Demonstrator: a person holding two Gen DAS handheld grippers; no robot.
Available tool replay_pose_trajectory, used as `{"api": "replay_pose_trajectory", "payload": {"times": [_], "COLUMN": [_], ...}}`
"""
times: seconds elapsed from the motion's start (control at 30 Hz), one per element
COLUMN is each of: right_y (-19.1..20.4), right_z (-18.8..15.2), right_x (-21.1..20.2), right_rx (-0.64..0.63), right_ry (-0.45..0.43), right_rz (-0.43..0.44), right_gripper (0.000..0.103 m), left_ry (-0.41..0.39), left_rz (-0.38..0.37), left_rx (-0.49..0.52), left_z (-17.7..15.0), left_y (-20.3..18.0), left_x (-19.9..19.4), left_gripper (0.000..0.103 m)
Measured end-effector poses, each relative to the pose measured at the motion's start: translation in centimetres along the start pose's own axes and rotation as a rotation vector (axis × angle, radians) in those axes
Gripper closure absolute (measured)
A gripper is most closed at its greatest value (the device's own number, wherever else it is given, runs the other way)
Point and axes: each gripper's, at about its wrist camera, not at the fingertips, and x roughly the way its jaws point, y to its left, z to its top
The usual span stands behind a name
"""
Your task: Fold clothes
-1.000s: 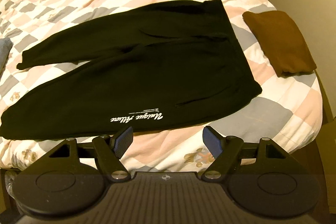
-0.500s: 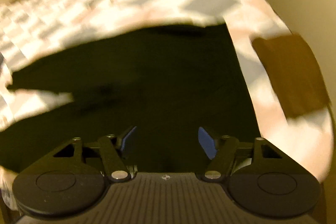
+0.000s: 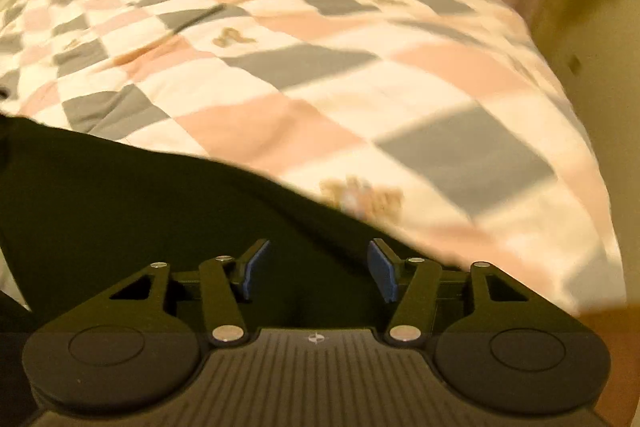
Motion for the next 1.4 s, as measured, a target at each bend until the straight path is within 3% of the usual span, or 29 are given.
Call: {"api": "replay_pose_trajectory", "payload": {"times": [0.1, 0.17, 0.23, 0.3, 0.33, 0.37, 0.47, 0.6, 0.63, 0.67, 0.73, 0.8, 0.83, 0.87, 1.03, 1.2, 1.3, 1.4], "right_y": [-0.4, -0.7, -1.1, -1.6, -1.9, -2.0, -1.7, -1.0, -0.8, -0.5, -0.1, 0.5, 0.9, 1.2, 2.6, 4.5, 6.2, 8.6], "right_z": [1.8, 2.4, 2.8, 3.0, 3.0, 2.9, 2.5, 1.9, 1.7, 1.5, 1.0, -0.2, -0.9, -1.5, -4.5, -10.8, -16.2, -22.1], "right_x": [2.0, 3.1, 4.2, 5.3, 5.8, 6.1, 6.5, 7.3, 7.6, 7.9, 8.9, 9.6, 9.6, 9.3, 3.4, -6.8, -12.3, -14.4], "right_rx": [-0.100, -0.162, -0.202, -0.227, -0.227, -0.233, -0.283, -0.346, -0.362, -0.373, -0.379, -0.397, -0.409, -0.418, -0.420, -0.403, -0.367, -0.387], "right_ry": [-0.010, -0.009, 0.002, 0.019, 0.032, 0.041, 0.055, 0.046, 0.040, 0.038, 0.070, 0.089, 0.077, 0.056, -0.146, -0.309, -0.359, -0.313], "right_rz": [0.035, 0.055, 0.077, 0.102, 0.122, 0.138, 0.165, 0.154, 0.143, 0.133, 0.105, 0.065, 0.041, 0.015, -0.099, -0.149, -0.139, -0.168], "right_gripper": [0.039, 0.037, 0.031, 0.031, 0.031, 0.030, 0.029, 0.032, 0.039, 0.055, 0.075, 0.083, 0.099, 0.099, 0.100, 0.100, 0.100, 0.096], "left_ry": [0.060, 0.097, 0.114, 0.117, 0.114, 0.106, 0.076, 0.009, -0.007, -0.018, -0.040, -0.065, -0.079, -0.094, -0.230, -0.377, -0.436, -0.405], "left_rz": [-0.044, -0.073, -0.098, -0.117, -0.128, -0.128, -0.071, 0.065, 0.104, 0.142, 0.214, 0.264, 0.287, 0.310, 0.401, 0.414, 0.387, 0.363], "left_rx": [0.042, 0.067, 0.061, 0.073, 0.089, 0.113, 0.165, 0.239, 0.263, 0.290, 0.335, 0.345, 0.342, 0.340, 0.278, 0.184, 0.130, 0.099], "left_z": [-1.0, -1.6, -2.1, -2.3, -2.4, -2.5, -3.6, -5.1, -5.5, -5.8, -6.5, -6.9, -7.0, -7.1, -9.0, -14.9, -19.7, -24.5], "left_y": [1.0, 1.6, 1.9, 1.4, 0.9, 0.3, -1.2, -3.3, -3.9, -4.7, -6.1, -6.9, -7.1, -7.4, -8.5, -12.7, -16.6, -21.0], "left_x": [2.0, 3.3, 4.3, 4.9, 5.1, 4.9, 4.5, 3.9, 3.8, 3.7, 3.7, 3.4, 3.1, 2.8, -3.0, -13.3, -18.5, -19.8], "left_gripper": [0.050, 0.035, 0.035, 0.047, 0.066, 0.077, 0.098, 0.099, 0.099, 0.099, 0.099, 0.100, 0.100, 0.100, 0.100, 0.100, 0.100, 0.098]}}
